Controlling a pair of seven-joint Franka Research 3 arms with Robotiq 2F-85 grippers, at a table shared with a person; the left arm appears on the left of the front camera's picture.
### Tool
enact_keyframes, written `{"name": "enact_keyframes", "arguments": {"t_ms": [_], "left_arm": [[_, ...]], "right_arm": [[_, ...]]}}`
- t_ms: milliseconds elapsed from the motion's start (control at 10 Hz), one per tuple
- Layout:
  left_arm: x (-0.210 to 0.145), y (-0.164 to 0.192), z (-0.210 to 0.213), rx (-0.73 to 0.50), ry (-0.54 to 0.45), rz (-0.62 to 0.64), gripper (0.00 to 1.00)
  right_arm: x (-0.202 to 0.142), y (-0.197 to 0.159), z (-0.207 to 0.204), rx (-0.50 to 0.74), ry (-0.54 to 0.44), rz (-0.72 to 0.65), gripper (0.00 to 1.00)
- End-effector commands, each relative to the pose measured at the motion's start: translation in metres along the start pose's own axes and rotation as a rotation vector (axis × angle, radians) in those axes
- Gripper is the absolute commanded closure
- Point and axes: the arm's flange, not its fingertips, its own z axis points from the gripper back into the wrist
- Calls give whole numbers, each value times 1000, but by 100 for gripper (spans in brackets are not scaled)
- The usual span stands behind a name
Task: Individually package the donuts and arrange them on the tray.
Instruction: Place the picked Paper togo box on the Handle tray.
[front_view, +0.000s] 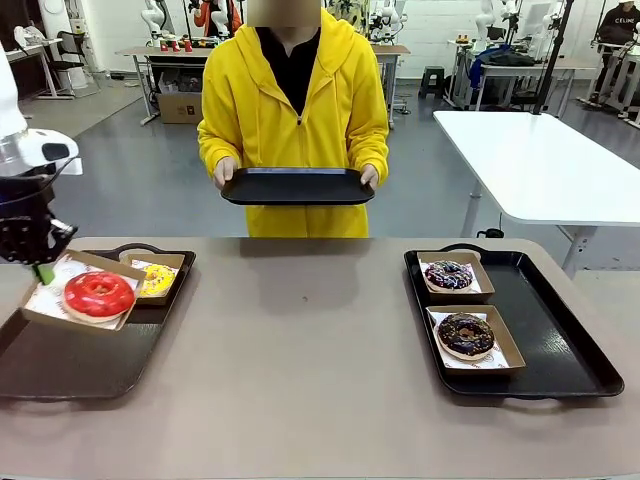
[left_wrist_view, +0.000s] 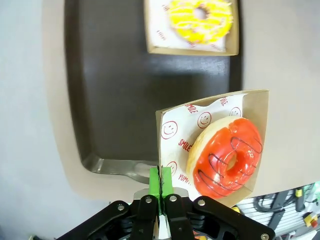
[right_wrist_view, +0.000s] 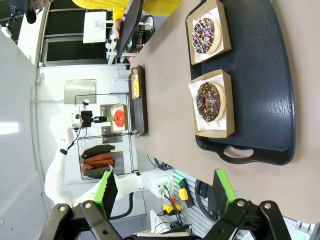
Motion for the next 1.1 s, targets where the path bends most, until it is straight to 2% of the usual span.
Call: {"name": "enact_keyframes", "arguments": {"t_ms": [0, 200, 300, 900, 1000], "left_arm": [[-3, 17, -10, 38, -13, -22, 99], [7, 24, -17, 35, -1, -29, 99], [-2, 17, -11, 26, 15, -1, 99], [0, 18, -14, 28, 16, -8, 99], [1, 23, -21, 15, -9, -15, 99]], "right_arm": [[0, 0, 3, 8, 3, 7, 0], [0, 0, 3, 8, 3, 7, 0], [0, 0, 3, 8, 3, 7, 0], [0, 0, 3, 8, 3, 7, 0], [0, 0, 3, 8, 3, 7, 0]]}}
